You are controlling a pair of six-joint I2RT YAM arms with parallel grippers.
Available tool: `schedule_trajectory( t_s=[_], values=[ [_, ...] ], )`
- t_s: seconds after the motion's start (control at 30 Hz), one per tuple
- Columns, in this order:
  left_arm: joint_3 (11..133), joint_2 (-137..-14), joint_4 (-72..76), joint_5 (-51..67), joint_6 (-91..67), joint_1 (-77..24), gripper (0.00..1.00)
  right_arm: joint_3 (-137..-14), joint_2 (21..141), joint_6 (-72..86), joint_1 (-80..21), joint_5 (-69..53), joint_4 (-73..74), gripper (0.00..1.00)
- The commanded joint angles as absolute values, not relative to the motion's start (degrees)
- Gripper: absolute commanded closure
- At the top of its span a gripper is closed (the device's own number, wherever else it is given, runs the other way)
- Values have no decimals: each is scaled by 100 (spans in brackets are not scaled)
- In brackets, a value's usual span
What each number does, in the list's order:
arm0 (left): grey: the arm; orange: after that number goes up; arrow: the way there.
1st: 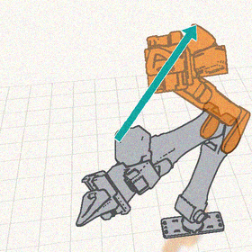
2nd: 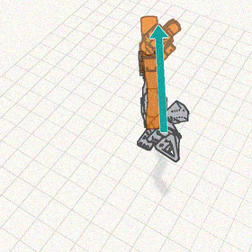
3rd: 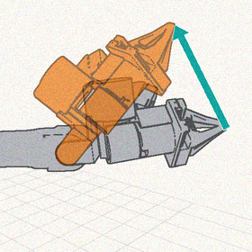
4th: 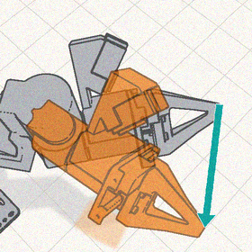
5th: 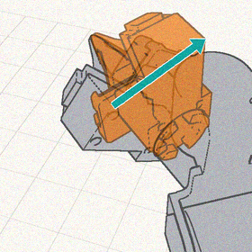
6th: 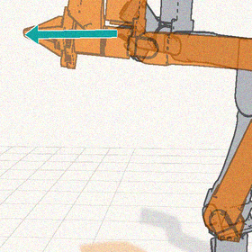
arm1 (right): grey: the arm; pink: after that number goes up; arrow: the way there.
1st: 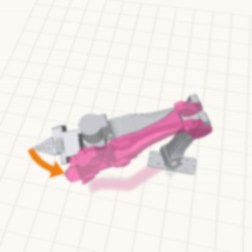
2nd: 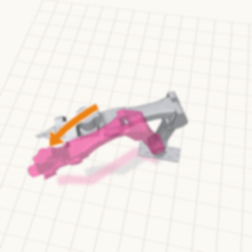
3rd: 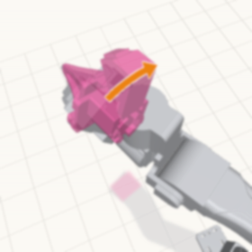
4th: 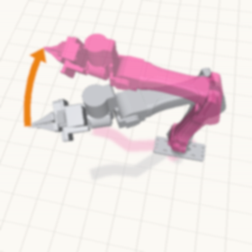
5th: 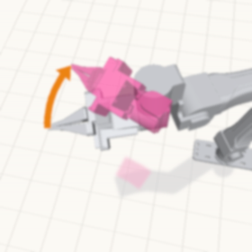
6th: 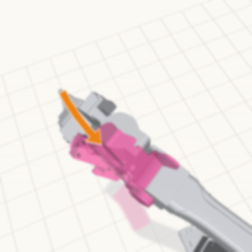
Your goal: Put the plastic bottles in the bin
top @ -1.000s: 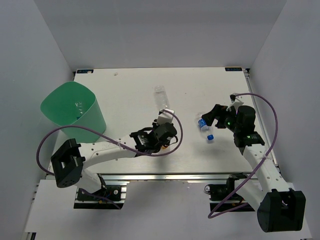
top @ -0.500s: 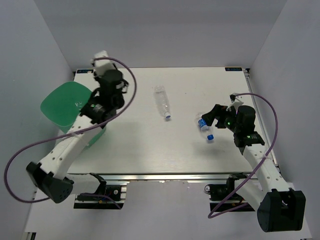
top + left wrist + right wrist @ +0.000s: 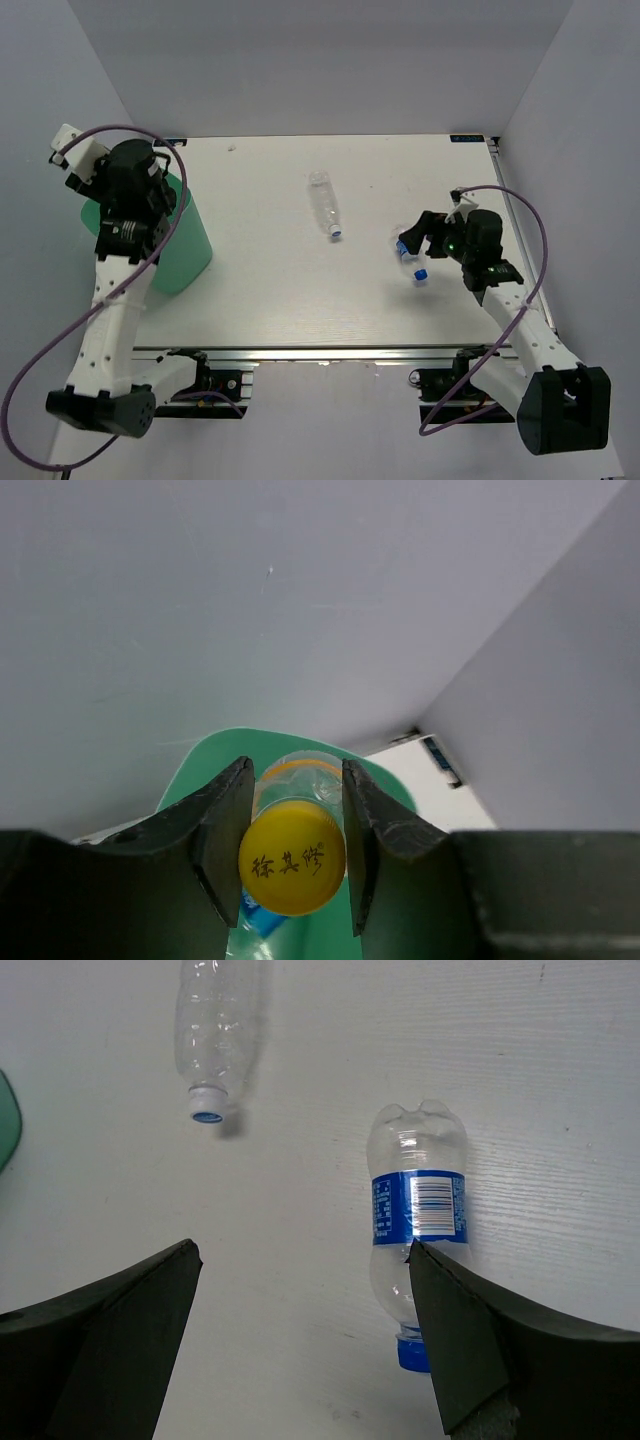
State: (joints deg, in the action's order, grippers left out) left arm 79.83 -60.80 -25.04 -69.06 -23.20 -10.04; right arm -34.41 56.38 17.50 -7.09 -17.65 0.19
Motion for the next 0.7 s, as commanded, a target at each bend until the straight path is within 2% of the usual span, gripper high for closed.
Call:
schedule_trajectory(
  t_s=[0.0,0.03,0.07,0.2,0.3,0.43,0.47,0.57,0.67],
  values=[
    [8006,-6722,-3198,-6515,-2803,-546,56,-3805,5721,1285,-1141,-1496,-27,11],
    [8120,-6845,-3312,-6469,-2839,-467,22,-3867,5765,1196,-1290,-1329,-9,11],
    [8365,-6942,-3522,-6477,-2856,-466,2,-3937,5887,1100,-1640,-970,278,11],
    [8709,-6962,-3402,-6092,-2708,-457,2,-4227,6301,642,-2539,-142,422,11],
    [9139,-6838,-3077,-4996,-2365,-457,2,-4543,6731,536,-2838,-35,439,11],
    [9597,-6759,-2576,-2888,-2162,-457,2,-5009,7590,510,-3032,219,273,11],
    [9624,-6785,-2514,-1952,-2232,-457,2,-5253,7776,510,-3111,228,246,11],
    [9195,-6855,-1909,-210,-2574,-483,2,-5842,8548,606,-3225,219,185,11],
    [8439,-7012,-1293,-279,-2751,-1070,2,-6439,9306,685,-3418,307,158,11]
  ],
)
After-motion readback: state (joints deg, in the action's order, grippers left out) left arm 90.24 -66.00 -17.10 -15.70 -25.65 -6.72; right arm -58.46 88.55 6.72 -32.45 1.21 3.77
